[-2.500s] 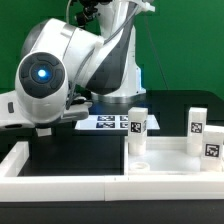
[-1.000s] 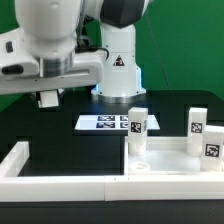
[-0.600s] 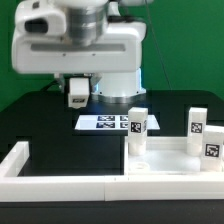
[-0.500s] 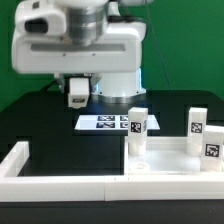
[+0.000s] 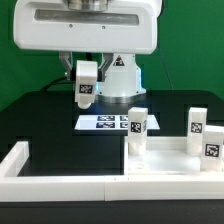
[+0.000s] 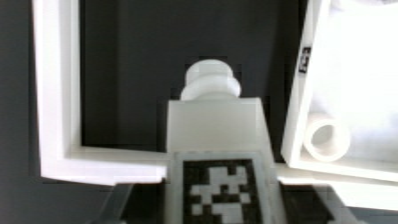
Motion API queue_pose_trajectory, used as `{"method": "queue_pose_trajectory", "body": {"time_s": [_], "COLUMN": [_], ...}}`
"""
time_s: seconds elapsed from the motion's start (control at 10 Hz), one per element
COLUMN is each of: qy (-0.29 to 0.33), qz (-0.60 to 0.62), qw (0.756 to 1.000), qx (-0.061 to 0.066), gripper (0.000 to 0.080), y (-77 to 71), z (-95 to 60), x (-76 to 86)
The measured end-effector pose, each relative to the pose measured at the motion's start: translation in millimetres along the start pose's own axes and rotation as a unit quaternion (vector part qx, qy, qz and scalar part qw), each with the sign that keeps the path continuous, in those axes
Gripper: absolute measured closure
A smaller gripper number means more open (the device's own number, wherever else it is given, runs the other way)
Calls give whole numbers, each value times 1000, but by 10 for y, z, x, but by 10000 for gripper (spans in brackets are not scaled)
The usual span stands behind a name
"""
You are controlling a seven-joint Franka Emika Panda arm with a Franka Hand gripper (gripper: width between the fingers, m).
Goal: Assemble square table
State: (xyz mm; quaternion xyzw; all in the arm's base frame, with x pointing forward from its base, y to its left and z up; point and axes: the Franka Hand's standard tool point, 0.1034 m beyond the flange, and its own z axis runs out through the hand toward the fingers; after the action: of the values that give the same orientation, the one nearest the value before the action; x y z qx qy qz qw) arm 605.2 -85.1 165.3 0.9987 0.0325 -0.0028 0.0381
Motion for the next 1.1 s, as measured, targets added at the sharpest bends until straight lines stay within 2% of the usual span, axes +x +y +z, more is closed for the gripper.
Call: {"method": "queue_pose_trajectory", "body": {"time_s": [0.2, 0.3, 0.6, 0.8, 1.1], "qy": [78, 102, 114, 115, 130], "qz": [6, 7, 22, 53, 28], "qw": [997, 995, 993, 992, 991], "qx": [-14, -14, 13, 25, 22], "gripper": [512, 512, 512, 512, 512], "y": [21, -139, -792, -1050, -935], "z": [28, 95, 292, 272, 286], "x": [23, 32, 175, 266, 239]}}
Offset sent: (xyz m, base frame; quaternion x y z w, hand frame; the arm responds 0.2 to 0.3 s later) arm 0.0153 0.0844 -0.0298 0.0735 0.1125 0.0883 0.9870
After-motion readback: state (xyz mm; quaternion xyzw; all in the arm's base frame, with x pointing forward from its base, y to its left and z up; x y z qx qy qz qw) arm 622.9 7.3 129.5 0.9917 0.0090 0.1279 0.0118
